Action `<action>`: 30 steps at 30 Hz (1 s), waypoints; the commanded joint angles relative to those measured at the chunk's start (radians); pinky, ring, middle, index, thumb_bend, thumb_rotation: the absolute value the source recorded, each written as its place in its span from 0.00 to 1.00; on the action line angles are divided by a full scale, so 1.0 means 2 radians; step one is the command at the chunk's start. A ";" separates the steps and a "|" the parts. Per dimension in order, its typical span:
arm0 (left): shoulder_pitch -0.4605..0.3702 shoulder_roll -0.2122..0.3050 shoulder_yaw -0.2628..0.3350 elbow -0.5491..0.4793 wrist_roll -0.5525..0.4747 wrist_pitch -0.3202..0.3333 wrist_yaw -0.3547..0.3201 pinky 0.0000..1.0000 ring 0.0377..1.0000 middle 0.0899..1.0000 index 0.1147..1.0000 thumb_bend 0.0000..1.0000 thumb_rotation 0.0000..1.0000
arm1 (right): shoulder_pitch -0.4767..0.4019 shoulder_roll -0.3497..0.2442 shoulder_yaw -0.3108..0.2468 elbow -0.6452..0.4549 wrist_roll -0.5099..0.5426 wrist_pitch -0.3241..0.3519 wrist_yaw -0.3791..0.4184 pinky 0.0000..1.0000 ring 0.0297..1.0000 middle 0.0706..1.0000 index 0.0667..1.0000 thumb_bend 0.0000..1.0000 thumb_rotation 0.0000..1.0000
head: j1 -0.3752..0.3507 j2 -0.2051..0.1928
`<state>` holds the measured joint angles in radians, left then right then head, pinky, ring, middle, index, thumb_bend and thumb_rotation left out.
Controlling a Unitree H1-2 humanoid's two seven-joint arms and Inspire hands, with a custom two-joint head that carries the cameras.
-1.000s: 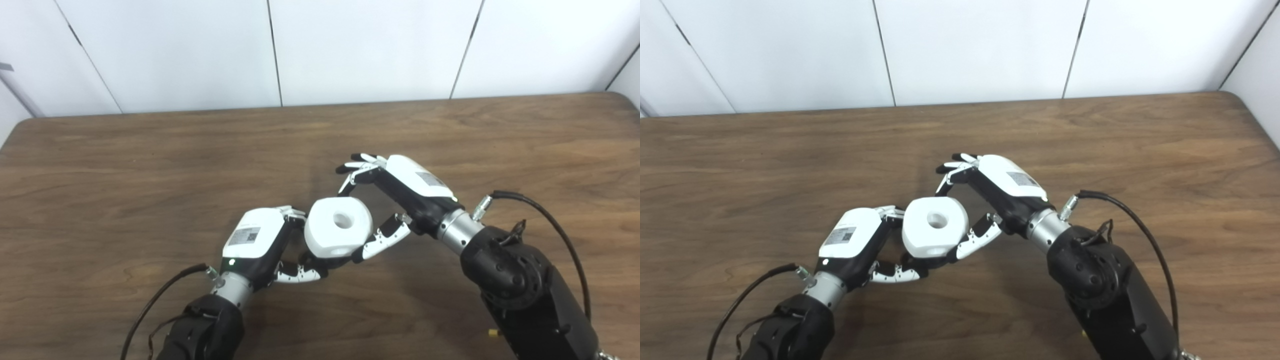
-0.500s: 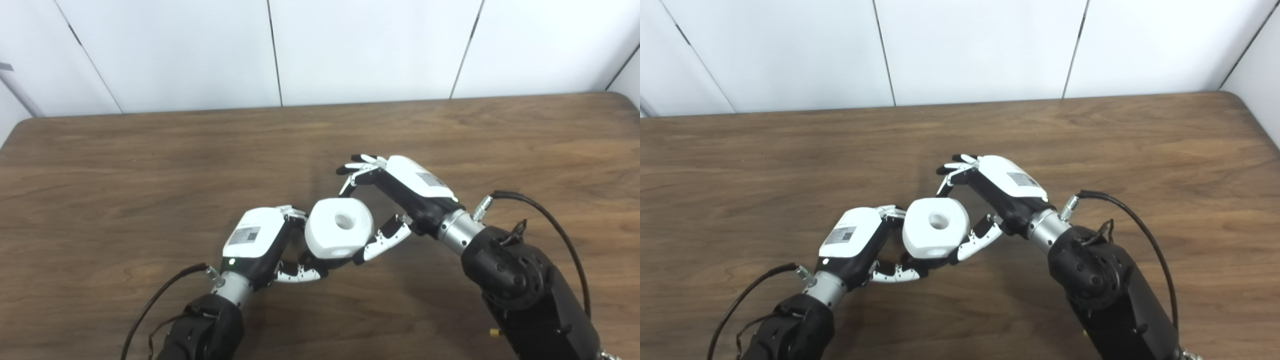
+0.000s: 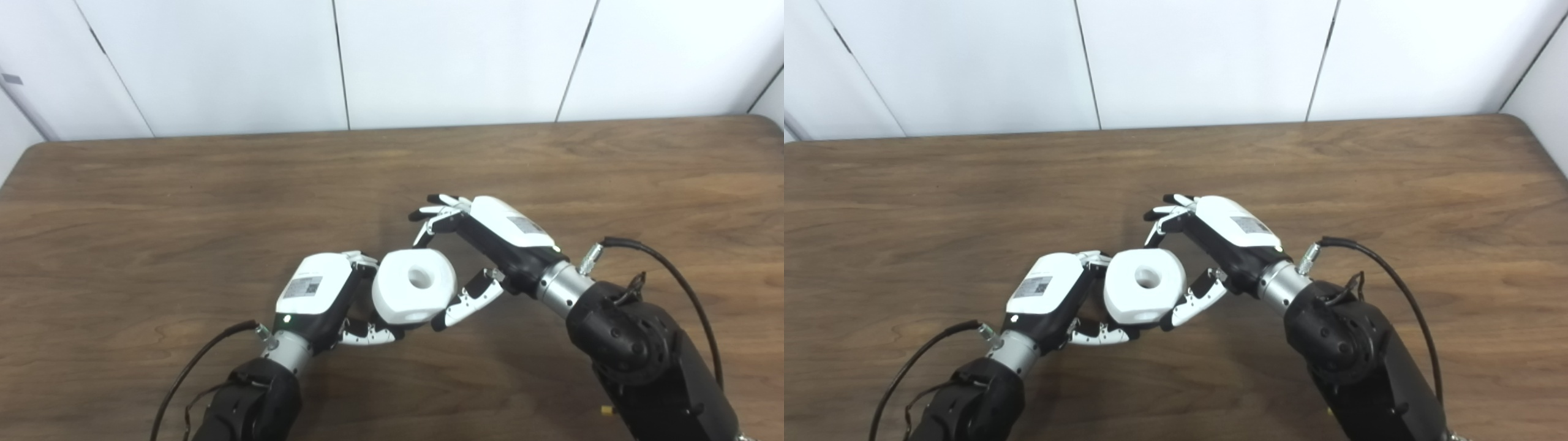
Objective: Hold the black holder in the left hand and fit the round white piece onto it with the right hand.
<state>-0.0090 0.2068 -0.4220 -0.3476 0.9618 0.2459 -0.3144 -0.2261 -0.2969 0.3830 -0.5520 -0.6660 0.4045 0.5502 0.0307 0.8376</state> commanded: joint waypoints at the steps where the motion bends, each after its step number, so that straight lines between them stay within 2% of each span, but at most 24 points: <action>1: 0.012 0.001 -0.012 0.016 -0.004 0.004 -0.028 0.83 0.85 0.74 0.42 0.52 0.05 | -0.004 0.000 0.003 -0.008 0.000 -0.006 0.007 1.00 0.97 0.85 0.45 0.52 0.15 | 0.000 -0.002; 30: 0.015 0.002 -0.011 0.006 -0.007 0.006 -0.031 0.82 0.85 0.74 0.42 0.52 0.05 | -0.012 -0.001 -0.010 0.009 -0.009 -0.003 -0.002 1.00 0.96 0.85 0.45 0.52 0.14 | -0.012 -0.001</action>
<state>-0.0087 0.2070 -0.4222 -0.3512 0.9622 0.2483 -0.3155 -0.2268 -0.2947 0.3667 -0.5403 -0.6670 0.4046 0.5487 0.0061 0.8345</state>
